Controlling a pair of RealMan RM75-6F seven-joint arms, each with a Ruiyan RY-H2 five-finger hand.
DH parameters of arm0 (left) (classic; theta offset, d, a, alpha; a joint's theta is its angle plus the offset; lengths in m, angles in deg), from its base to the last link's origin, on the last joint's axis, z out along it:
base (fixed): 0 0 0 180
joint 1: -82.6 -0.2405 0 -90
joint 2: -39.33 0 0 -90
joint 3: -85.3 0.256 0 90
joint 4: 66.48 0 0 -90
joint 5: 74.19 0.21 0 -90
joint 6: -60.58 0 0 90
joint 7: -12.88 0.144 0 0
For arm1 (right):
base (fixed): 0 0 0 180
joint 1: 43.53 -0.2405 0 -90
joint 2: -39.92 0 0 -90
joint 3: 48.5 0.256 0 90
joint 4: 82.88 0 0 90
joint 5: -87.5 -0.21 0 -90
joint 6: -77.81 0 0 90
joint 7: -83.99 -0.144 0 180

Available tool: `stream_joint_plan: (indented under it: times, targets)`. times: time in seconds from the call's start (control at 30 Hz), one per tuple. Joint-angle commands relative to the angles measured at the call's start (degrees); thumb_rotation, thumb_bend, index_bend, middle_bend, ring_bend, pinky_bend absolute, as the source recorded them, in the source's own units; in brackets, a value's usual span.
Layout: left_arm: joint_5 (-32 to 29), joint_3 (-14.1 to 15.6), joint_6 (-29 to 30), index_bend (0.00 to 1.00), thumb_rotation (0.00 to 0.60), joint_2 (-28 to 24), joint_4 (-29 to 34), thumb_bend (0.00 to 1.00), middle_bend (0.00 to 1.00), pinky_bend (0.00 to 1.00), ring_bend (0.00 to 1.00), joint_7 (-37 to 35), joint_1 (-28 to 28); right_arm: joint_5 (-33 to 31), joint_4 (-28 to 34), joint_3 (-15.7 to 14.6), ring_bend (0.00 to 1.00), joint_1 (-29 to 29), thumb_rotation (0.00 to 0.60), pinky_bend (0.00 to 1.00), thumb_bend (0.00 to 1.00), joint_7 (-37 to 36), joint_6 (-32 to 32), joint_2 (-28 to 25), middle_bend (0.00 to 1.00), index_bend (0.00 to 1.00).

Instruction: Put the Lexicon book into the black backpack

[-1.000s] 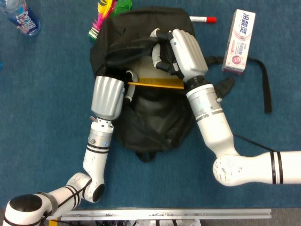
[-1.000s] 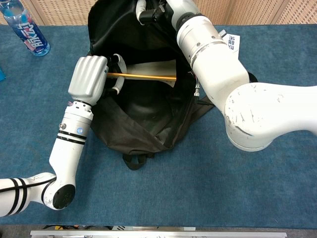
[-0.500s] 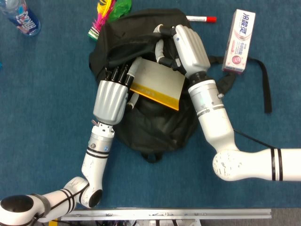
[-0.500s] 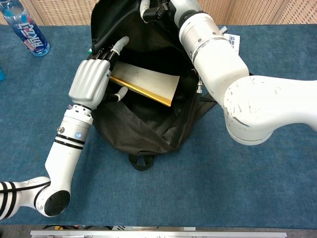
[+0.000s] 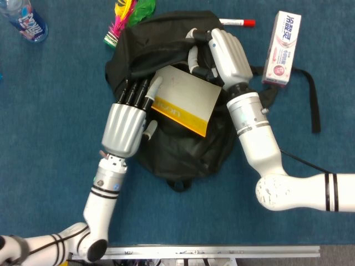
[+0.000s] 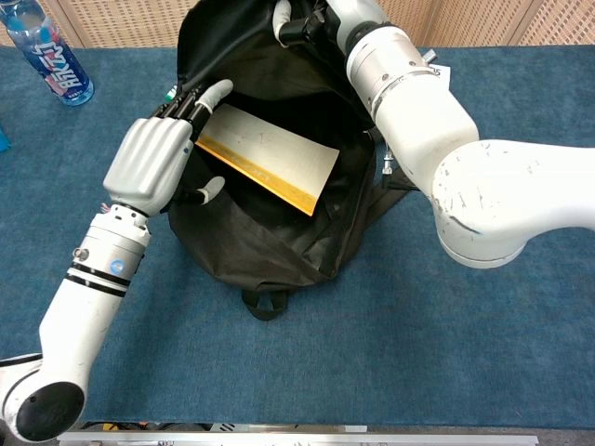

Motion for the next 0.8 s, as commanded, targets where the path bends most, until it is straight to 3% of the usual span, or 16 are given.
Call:
stream_joint_plan:
  times: [0.03, 0.4, 0.8]
  targets:
    - [0.0, 1.6, 0.0, 0.00, 0.600, -5.7, 7.0, 0.22, 0.00, 0.19, 0.00, 3.2, -2.1, 0.5, 0.8, -1.0, 0.53, 0.6, 0.600, 0.67, 0.64, -0.1, 0.7, -1.0, 0.63, 0.80]
    - [-1.3, 2.4, 1.8, 0.00, 0.600, -18.6, 15.6, 0.22, 0.00, 0.19, 0.00, 3.3, -6.6, 3.0, 3.2, -4.6, 0.53, 2.9, 0.600, 0.67, 0.63, -1.1, 2.7, -4.2, 0.63, 0.80]
    - [-4.6, 2.3, 2.0, 0.00, 0.600, -26.8, 18.6, 0.22, 0.00, 0.19, 0.00, 0.9, -10.4, 6.0, 5.2, -8.4, 0.51, 3.3, 0.600, 0.67, 0.59, -1.6, 5.5, -4.8, 0.58, 0.77]
